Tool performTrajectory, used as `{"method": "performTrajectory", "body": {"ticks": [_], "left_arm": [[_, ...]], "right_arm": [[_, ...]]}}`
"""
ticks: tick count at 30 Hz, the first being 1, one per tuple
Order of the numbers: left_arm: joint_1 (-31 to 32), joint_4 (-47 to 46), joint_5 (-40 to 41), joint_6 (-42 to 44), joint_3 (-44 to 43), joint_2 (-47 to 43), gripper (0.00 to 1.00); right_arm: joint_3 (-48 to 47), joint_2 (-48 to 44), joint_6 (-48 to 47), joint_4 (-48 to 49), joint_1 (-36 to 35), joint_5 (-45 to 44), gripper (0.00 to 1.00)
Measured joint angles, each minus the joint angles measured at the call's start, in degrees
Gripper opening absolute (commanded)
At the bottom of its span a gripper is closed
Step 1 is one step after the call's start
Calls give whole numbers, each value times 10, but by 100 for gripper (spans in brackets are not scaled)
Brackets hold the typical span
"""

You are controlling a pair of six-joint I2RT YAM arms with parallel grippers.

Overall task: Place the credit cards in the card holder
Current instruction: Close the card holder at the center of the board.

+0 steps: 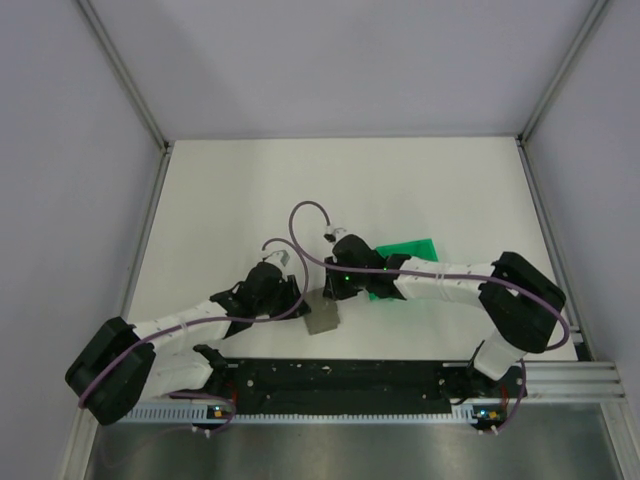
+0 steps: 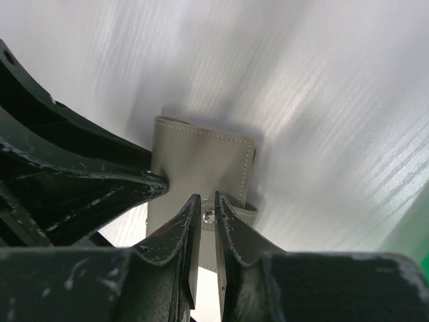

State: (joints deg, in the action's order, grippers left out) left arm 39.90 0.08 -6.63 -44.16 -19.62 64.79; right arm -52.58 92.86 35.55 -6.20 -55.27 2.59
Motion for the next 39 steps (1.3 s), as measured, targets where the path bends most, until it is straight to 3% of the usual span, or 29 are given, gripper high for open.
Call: {"method": "performTrajectory", "body": {"ticks": [11,39], "left_arm": [[0,-5,-10,6,0,0,41],[3,-16,-30,11,0,7,40]], "right_arm": [[51,-8,12,-6,1,7,16],[49,-6,21,20,-1,27,16]]}}
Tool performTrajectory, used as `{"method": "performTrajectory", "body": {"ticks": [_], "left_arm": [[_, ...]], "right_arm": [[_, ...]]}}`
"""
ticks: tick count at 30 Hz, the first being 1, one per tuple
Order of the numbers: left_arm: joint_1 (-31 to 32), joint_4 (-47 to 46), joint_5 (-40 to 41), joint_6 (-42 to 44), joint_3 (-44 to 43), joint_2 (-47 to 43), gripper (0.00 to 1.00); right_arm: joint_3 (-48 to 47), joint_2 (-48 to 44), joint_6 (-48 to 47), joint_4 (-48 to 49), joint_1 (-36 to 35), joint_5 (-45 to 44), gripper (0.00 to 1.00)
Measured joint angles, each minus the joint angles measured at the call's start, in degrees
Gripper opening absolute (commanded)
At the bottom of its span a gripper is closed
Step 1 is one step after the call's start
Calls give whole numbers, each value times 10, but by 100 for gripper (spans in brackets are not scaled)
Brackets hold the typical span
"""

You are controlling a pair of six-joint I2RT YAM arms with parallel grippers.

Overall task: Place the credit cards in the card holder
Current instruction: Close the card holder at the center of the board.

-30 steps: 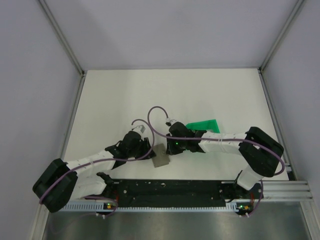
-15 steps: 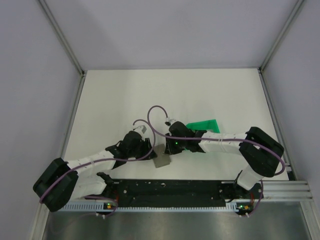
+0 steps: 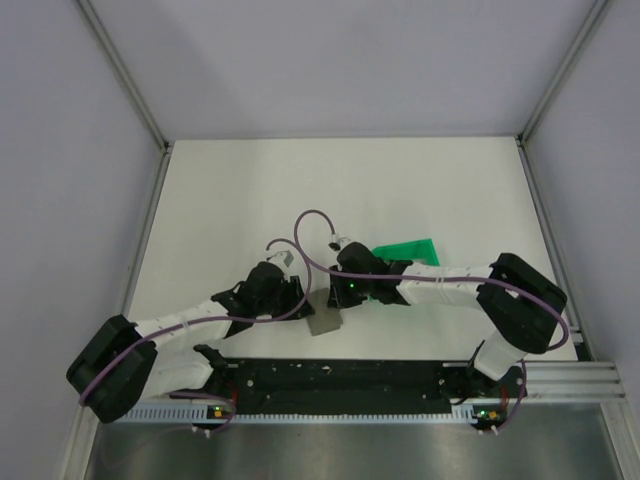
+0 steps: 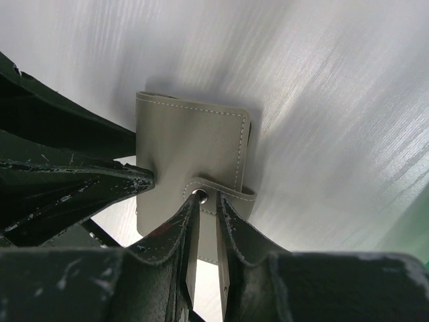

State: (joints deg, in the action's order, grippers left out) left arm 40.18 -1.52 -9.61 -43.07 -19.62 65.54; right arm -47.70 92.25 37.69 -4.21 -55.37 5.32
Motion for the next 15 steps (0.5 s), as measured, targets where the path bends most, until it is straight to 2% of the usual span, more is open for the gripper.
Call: {"method": "performTrajectory", "body": {"ticks": [15], "left_arm": [[0,0,0,0,0,0,40]], "right_arm": [[-11,13,0,-3,-5,-3,16]]}}
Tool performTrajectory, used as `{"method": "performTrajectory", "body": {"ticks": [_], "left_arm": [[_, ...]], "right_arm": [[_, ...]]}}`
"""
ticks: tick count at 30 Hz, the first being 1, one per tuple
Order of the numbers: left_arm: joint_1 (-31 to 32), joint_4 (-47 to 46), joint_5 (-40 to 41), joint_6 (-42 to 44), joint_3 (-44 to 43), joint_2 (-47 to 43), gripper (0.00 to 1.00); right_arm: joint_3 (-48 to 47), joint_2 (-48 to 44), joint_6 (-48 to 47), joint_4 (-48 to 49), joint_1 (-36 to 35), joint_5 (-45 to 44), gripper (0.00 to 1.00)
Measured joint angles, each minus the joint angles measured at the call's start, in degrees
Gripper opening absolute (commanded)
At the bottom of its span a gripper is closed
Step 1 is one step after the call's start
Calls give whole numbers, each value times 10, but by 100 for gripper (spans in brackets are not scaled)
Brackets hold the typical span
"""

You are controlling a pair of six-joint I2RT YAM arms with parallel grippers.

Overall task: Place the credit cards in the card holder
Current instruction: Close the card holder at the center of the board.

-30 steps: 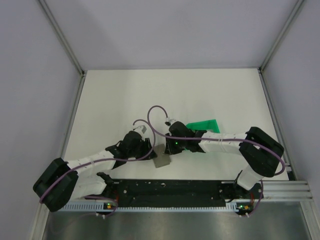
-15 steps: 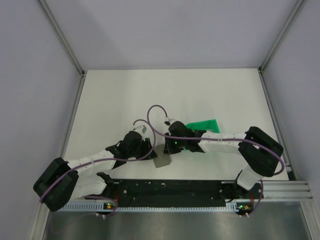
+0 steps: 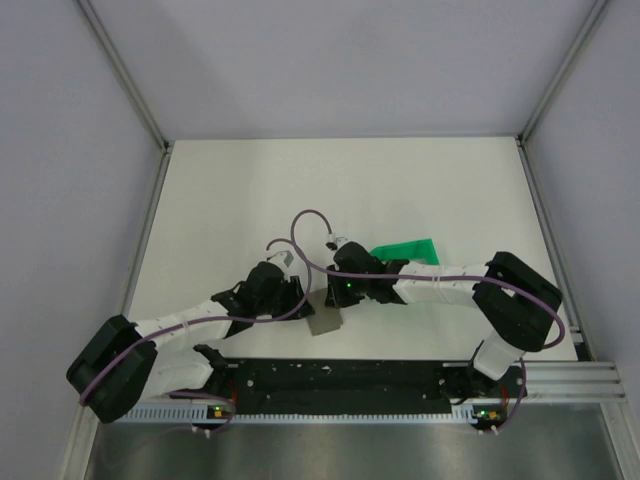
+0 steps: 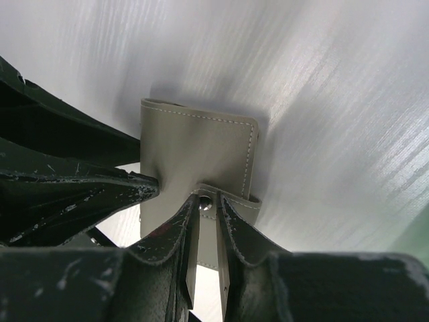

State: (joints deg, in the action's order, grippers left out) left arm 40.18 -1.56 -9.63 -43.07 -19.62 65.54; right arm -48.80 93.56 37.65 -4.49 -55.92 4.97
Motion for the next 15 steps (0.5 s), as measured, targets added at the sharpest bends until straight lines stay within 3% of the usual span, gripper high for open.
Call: {"method": "performTrajectory", "body": {"ticks": [15], "left_arm": [[0,-1,0,0,0,0,39]], "right_arm": [[-27,26,1,-10,-8,-22,9]]}}
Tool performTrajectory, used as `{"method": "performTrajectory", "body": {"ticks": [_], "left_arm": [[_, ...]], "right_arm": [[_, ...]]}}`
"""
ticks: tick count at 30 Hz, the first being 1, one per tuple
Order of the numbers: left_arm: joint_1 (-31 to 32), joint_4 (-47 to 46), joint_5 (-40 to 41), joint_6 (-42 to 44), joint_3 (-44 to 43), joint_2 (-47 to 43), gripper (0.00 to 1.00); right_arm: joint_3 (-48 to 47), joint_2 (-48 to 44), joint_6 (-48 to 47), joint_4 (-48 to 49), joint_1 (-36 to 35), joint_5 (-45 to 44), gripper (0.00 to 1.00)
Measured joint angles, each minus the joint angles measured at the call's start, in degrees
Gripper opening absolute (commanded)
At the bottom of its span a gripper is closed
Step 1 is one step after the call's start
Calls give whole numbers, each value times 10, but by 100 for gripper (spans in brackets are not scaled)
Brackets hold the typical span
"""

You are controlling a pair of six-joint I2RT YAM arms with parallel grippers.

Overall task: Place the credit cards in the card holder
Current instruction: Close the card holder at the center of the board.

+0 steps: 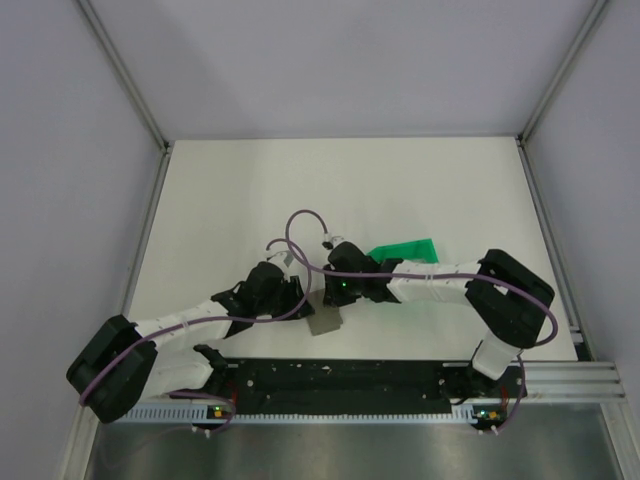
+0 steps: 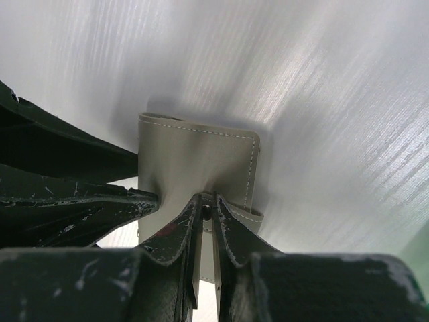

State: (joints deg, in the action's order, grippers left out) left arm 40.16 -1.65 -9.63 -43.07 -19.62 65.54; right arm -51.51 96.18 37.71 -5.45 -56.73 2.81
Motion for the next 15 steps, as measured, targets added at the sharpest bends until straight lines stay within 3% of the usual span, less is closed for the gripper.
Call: {"method": "performTrajectory", "body": {"ticks": [15], "left_arm": [[0,-1,0,-1,0,0,38]], "right_arm": [[0,-7,-7,-1,-18,-37,15]]}}
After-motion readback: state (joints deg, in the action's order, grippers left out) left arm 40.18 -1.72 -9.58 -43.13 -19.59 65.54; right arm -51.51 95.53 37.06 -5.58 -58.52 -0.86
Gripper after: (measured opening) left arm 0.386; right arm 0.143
